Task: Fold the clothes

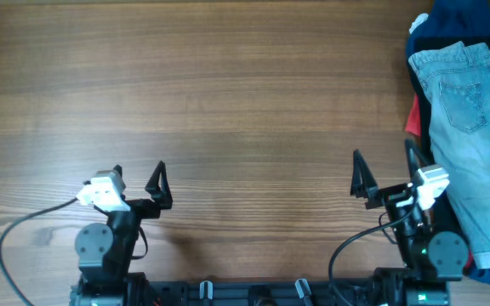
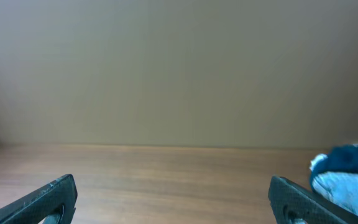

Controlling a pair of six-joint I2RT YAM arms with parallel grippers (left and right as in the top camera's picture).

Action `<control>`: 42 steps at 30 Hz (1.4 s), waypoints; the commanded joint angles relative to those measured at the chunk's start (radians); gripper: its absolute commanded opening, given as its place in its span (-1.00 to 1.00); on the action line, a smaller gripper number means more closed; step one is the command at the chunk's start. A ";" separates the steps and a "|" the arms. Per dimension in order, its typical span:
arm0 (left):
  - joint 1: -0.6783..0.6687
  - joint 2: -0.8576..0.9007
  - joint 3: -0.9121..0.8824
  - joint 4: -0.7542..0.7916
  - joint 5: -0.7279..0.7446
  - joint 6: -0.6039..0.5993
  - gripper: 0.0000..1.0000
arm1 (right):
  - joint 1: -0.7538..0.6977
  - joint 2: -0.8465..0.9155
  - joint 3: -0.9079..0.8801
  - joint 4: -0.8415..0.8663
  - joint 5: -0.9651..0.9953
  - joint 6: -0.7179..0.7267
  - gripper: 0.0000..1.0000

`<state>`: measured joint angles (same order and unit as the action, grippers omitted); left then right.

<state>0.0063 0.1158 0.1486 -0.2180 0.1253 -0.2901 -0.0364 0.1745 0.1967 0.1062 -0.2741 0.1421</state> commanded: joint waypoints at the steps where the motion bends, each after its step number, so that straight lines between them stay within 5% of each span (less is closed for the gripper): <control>1: -0.004 0.151 0.214 -0.062 0.016 -0.009 0.99 | 0.000 0.196 0.195 -0.003 -0.104 0.022 0.99; 6: -0.004 0.436 0.529 -0.246 0.016 -0.005 0.99 | 0.000 0.497 0.486 -0.139 -0.168 0.017 1.00; 14: -0.004 0.967 1.004 -0.618 0.037 -0.002 0.99 | 0.000 1.061 1.001 -0.579 -0.202 -0.068 0.99; 22: -0.004 1.341 1.065 -0.680 0.123 -0.006 1.00 | -0.010 1.294 1.036 -0.438 -0.116 -0.025 0.99; 28: -0.005 1.397 1.065 -0.661 0.144 -0.003 1.00 | -0.095 1.384 1.036 -0.353 0.340 0.206 0.99; 38: -0.074 1.397 1.065 -0.596 0.143 -0.002 0.99 | -0.280 1.668 1.036 -0.311 0.357 0.092 0.90; 40: -0.098 1.397 1.065 -0.581 0.143 -0.002 1.00 | -0.282 1.710 1.036 -0.315 0.357 0.092 0.82; 42: -0.117 1.397 1.065 -0.571 0.128 -0.002 0.99 | -0.282 1.751 1.036 -0.321 0.361 0.090 0.36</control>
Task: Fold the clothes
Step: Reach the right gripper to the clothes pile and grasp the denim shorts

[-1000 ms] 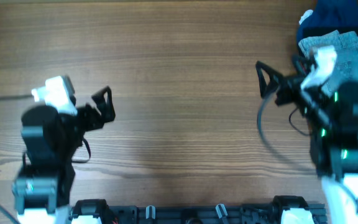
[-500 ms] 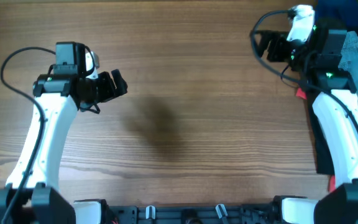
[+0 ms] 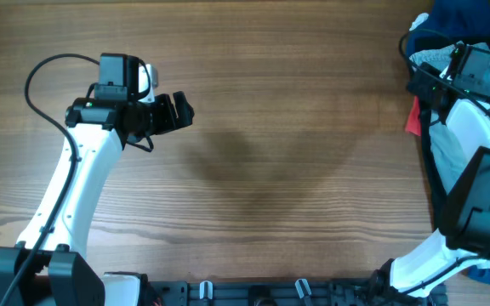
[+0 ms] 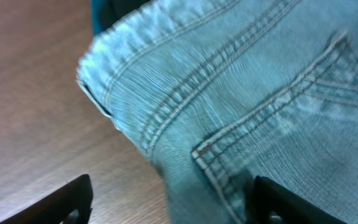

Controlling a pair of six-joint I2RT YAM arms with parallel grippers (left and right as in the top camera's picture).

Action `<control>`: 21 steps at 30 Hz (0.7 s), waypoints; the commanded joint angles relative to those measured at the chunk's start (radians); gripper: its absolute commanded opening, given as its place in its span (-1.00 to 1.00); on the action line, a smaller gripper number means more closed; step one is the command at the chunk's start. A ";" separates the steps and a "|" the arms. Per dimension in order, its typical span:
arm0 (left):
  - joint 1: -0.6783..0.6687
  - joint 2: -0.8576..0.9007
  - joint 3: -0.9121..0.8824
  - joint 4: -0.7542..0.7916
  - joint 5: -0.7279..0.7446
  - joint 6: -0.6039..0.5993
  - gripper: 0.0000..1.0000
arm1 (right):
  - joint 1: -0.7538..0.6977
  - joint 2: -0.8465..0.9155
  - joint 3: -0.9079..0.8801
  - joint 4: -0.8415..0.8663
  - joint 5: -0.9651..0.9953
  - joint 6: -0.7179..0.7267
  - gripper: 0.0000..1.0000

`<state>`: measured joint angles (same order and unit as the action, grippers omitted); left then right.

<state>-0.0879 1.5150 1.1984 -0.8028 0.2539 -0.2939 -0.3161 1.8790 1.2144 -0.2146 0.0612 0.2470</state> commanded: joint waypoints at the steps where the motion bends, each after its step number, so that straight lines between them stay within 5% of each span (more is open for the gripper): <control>1: -0.024 -0.002 0.015 0.014 -0.001 0.002 0.99 | -0.002 0.051 0.019 -0.002 0.029 -0.007 -0.29; 5: -0.024 -0.002 0.015 0.041 -0.008 0.002 0.69 | -0.002 0.005 0.026 -0.004 0.029 0.003 -0.92; 7: -0.024 -0.002 0.016 0.072 -0.008 0.002 0.43 | 0.003 -0.043 0.042 -0.024 0.018 0.014 -0.91; 9: -0.024 -0.004 0.016 0.106 -0.008 0.002 -0.05 | 0.025 -0.125 0.083 -0.072 -0.064 -0.016 -0.92; 12: -0.023 -0.013 0.016 0.144 -0.008 0.001 -0.33 | 0.105 -0.236 0.132 -0.152 -0.152 -0.039 -0.91; 21: 0.075 -0.116 0.018 0.110 -0.008 0.002 -0.03 | 0.563 -0.201 0.134 -0.124 -0.193 -0.031 -0.91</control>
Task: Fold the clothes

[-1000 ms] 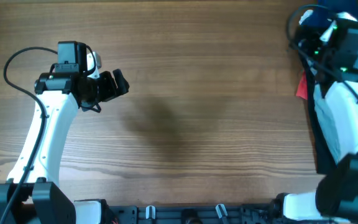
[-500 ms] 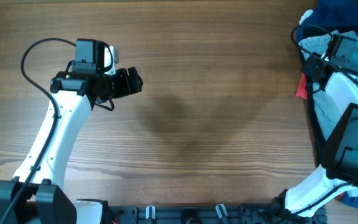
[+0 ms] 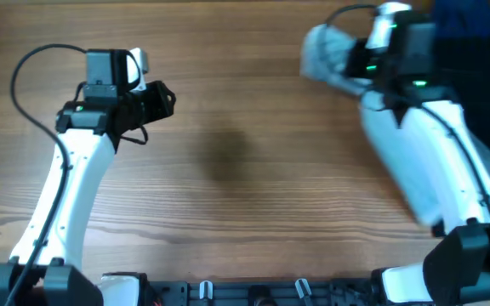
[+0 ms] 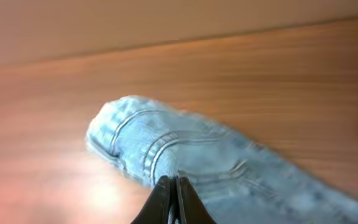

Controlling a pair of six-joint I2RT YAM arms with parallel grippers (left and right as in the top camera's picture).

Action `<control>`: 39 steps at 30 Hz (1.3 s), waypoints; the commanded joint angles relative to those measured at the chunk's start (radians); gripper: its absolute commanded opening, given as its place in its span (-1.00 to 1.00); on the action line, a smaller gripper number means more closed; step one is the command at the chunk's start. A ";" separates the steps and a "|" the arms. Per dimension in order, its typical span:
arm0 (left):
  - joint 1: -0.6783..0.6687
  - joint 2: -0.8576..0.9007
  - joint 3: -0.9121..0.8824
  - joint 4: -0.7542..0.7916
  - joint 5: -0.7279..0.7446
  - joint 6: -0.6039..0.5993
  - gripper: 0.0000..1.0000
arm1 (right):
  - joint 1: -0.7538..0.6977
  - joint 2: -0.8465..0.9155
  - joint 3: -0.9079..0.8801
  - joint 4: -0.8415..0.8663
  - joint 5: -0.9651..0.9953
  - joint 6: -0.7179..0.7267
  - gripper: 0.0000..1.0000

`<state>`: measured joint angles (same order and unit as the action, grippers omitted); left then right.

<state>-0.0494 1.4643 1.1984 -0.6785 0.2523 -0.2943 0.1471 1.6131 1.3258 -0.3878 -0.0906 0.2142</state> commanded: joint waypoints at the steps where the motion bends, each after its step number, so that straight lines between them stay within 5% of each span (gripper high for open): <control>1: 0.044 -0.072 0.018 -0.022 -0.006 0.003 0.02 | 0.132 0.097 0.023 0.068 -0.041 0.011 -0.92; 6: 0.076 -0.077 0.018 -0.047 -0.007 0.003 0.10 | 0.266 0.274 0.023 0.107 -0.131 0.032 -0.91; 11: 0.082 -0.077 0.018 -0.035 -0.011 0.003 0.18 | 0.334 0.263 0.023 0.050 -0.377 0.000 -0.91; 14: 0.082 -0.077 0.018 -0.032 -0.011 0.003 0.54 | 0.367 0.228 0.023 -0.102 -0.505 -0.110 -0.82; 15: 0.082 -0.077 0.018 -0.032 -0.011 0.003 0.66 | 0.366 0.211 0.023 -0.164 -0.502 -0.158 -0.36; 18: 0.082 -0.077 0.018 -0.024 -0.010 0.016 0.83 | 0.329 0.148 0.023 -0.269 -0.387 -0.184 0.44; 22: 0.057 -0.068 0.018 0.029 -0.002 0.030 0.87 | 0.208 0.043 0.023 -0.233 -0.145 -0.120 0.99; 34: -0.158 0.417 0.020 0.721 0.109 0.103 0.99 | -0.056 0.025 0.023 -0.343 -0.134 -0.058 0.99; 39: -0.175 0.471 0.019 0.698 0.111 0.051 0.93 | -0.055 0.034 0.023 -0.266 -0.134 -0.153 0.94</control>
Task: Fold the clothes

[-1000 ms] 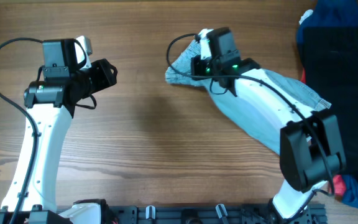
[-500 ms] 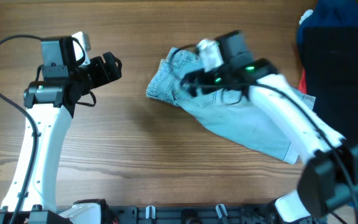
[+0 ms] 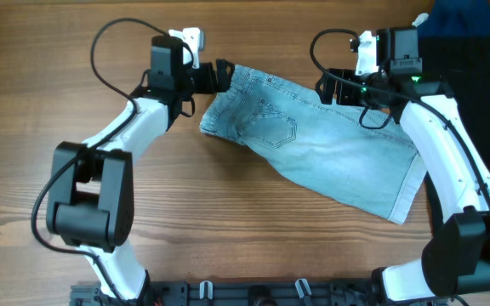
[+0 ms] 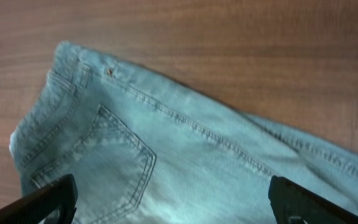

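Light-blue denim jeans [image 3: 313, 149] lie spread flat across the table's middle, back pocket up, waistband toward the far left; they fill the right wrist view too, jeans [image 4: 185, 155]. My right gripper [image 3: 330, 87] hovers open over their far edge, its gripper midpoint [image 4: 179, 211] above bare denim, its fingers [image 4: 42, 202] wide apart. My left gripper [image 3: 219, 75] is at the waistband's far-left corner; whether its jaws grip the cloth does not show.
A pile of dark blue and black clothes [image 3: 475, 51] lies at the far right of the wooden table [image 3: 100, 255]. Both arms reach across the far half, their cables looping above them.
The right gripper was shut on the bunched jeans over the far middle of the table; now it is open and the jeans lie spread flat. The left gripper has moved right to the waistband corner.
Both arms stood at the front edge with the jeans on top of the right-hand pile. Then the right gripper was open over the jeans there and the left arm stretched out. Then the right held the jeans off the pile; now they lie flat mid-table.
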Controlling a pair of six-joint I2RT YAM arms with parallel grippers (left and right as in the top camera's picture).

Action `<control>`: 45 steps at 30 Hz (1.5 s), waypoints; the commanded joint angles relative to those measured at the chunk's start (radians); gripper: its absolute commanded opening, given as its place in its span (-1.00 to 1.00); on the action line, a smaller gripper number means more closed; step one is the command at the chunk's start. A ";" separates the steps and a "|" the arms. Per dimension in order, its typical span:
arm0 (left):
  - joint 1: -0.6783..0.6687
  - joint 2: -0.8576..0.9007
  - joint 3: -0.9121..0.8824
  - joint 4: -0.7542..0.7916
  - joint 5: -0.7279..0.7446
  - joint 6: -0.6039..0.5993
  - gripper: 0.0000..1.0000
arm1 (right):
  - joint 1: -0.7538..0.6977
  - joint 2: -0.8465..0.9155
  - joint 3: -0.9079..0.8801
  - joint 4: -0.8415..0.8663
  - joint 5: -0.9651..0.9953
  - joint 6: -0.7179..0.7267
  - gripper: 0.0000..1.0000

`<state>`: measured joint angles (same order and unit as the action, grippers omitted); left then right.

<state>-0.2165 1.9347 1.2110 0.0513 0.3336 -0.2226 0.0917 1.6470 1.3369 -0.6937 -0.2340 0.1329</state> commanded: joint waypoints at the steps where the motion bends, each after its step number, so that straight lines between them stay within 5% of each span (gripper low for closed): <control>1: -0.008 -0.013 0.007 -0.072 0.029 -0.021 0.89 | 0.000 0.014 0.011 0.070 0.007 -0.130 0.91; 5: 0.009 -0.128 0.007 -0.294 0.026 -0.043 0.72 | 0.014 0.134 0.011 0.213 -0.105 -0.314 0.82; 12: 0.094 -0.370 0.007 -0.559 -0.006 -0.130 0.68 | 0.119 0.341 0.011 0.526 -0.134 -0.342 0.75; 19: 0.103 -0.438 0.006 -0.655 -0.100 -0.129 0.70 | 0.241 0.473 0.011 0.706 -0.080 -0.312 0.60; 35: 0.104 -0.438 0.006 -0.699 -0.155 -0.126 0.71 | 0.241 0.566 0.011 0.752 -0.009 -0.286 0.29; 40: 0.104 -0.438 0.006 -0.699 -0.172 -0.126 0.70 | 0.241 0.560 0.011 0.751 0.027 -0.201 -0.80; 45: 0.108 -0.438 0.007 -0.696 -0.202 -0.126 0.69 | 0.241 0.327 0.012 0.723 0.028 -0.156 -0.92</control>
<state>-0.1146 1.5063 1.2110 -0.6479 0.1570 -0.3435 0.3305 2.1567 1.3415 0.0345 -0.2188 -0.0620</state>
